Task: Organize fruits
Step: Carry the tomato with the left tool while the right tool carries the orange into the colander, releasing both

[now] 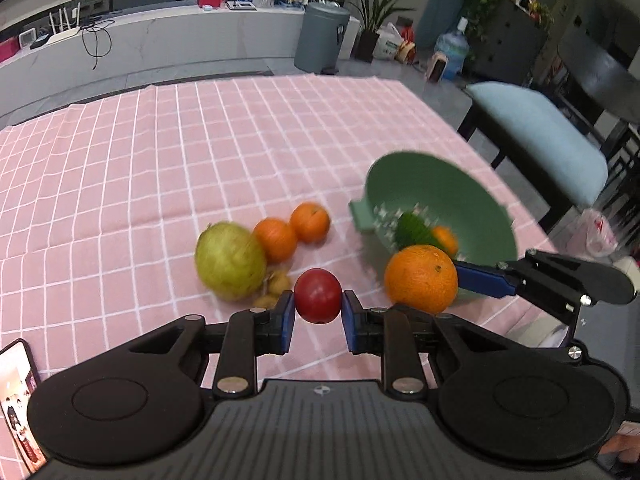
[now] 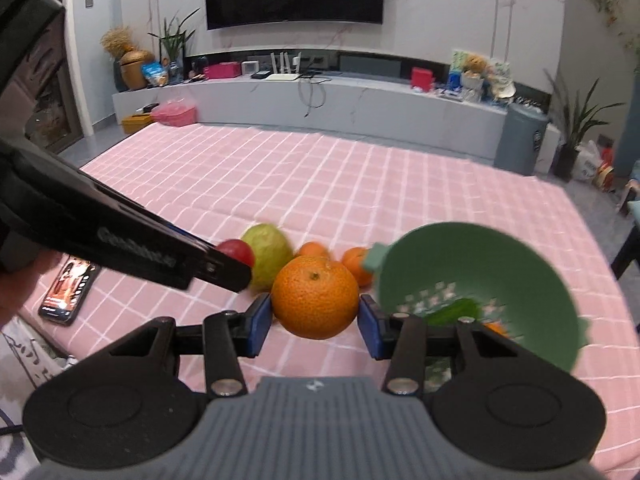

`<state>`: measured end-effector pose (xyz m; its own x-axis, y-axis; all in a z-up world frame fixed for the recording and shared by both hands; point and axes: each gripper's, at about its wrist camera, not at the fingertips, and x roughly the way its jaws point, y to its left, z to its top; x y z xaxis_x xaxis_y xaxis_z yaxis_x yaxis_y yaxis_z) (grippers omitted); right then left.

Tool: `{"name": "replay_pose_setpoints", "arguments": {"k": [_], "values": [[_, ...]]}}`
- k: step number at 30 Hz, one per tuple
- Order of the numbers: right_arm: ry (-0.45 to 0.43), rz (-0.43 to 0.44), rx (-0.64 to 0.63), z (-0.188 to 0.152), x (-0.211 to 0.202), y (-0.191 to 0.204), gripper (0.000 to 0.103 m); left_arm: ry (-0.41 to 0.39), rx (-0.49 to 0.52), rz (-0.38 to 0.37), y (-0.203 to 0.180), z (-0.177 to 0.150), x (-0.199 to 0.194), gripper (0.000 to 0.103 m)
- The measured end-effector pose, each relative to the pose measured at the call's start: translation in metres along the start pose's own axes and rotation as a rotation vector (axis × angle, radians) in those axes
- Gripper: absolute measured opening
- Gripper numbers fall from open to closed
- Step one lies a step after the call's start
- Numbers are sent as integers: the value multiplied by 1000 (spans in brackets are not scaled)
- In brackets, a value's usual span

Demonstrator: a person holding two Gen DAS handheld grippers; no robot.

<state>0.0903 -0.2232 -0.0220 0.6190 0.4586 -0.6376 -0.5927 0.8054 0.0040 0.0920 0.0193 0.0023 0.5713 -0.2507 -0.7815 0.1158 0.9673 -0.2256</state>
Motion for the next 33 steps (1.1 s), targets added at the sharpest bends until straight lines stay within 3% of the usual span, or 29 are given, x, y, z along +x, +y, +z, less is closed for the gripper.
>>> {"name": "replay_pose_setpoints", "arguments": {"k": [4, 12, 33], "values": [[-6, -43, -2, 5, -11, -21, 44, -23, -31, -43, -13, 17, -2, 27], [14, -126, -3, 13, -15, -65, 44, -34, 20, -83, -51, 48, 17, 27], [204, -216, -1, 12, 60, -128, 44, 131, 49, -121, -65, 65, 118, 28]]}}
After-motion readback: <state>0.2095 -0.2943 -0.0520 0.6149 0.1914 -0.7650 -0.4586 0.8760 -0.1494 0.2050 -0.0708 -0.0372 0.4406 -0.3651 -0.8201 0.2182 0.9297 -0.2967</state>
